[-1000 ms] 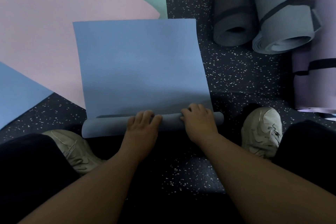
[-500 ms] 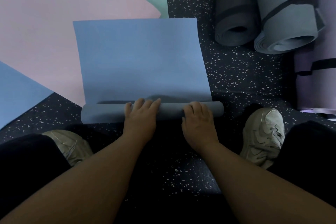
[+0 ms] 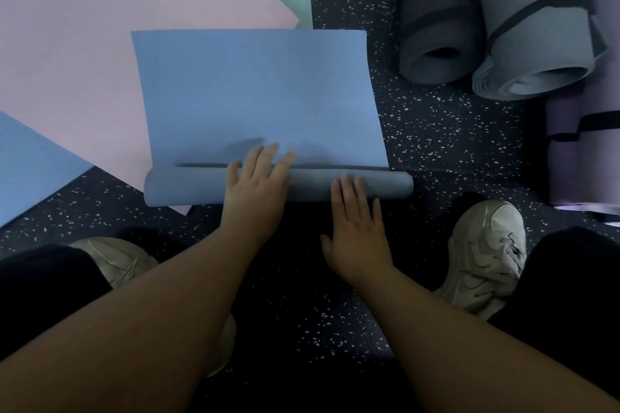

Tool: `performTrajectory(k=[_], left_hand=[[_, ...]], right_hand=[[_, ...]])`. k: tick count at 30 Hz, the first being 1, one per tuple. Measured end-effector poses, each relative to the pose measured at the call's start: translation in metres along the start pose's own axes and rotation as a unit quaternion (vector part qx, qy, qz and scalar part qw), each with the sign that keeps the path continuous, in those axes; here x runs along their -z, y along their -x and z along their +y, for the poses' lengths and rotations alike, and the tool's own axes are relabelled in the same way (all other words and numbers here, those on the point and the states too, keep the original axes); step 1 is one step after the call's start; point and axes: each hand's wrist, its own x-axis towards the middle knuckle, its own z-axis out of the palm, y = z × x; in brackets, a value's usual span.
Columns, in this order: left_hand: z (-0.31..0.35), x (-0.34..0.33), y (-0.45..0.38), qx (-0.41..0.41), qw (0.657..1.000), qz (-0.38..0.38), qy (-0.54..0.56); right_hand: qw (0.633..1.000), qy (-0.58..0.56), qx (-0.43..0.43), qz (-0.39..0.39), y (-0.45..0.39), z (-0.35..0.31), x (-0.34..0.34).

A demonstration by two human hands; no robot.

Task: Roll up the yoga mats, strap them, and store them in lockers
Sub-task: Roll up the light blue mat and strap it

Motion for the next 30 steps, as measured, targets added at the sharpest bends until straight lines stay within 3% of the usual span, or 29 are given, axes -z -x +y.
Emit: performTrajectory(k=[6, 12, 17, 20, 23, 30], left_hand=[[0.0, -0.017, 0.029, -0.084, 0.996, 0.002, -0.033], [-0.003, -0.024, 0.027, -0.07, 0.994, -0.018, -0.083], [-0.002, -0.019, 0.005, -0.059, 0.994, -0.017, -0.093], [-0.001, -0.007, -0.014, -0.043, 0.994, -0.062, -0.085], [-0.003, 0.001, -0.034, -0.027, 0.99, -0.106, -0.091], [-0.008, 0.009, -0.071, 0.002, 0.99, -0.112, -0.09]], right_hand=[[0.999, 0.021, -0.011, -0.031, -0.032, 0.001, 0.029], [0.997, -0.036, -0.015, -0.073, -0.058, 0.006, 0.047], [0.996, -0.083, -0.012, 0.028, -0.052, 0.019, 0.05], [0.994, -0.073, -0.016, 0.081, -0.039, 0.027, 0.039], [0.992, -0.07, -0.014, 0.105, -0.033, 0.029, 0.033], [0.99, -0.041, 0.02, 0.133, -0.037, 0.017, 0.034]])
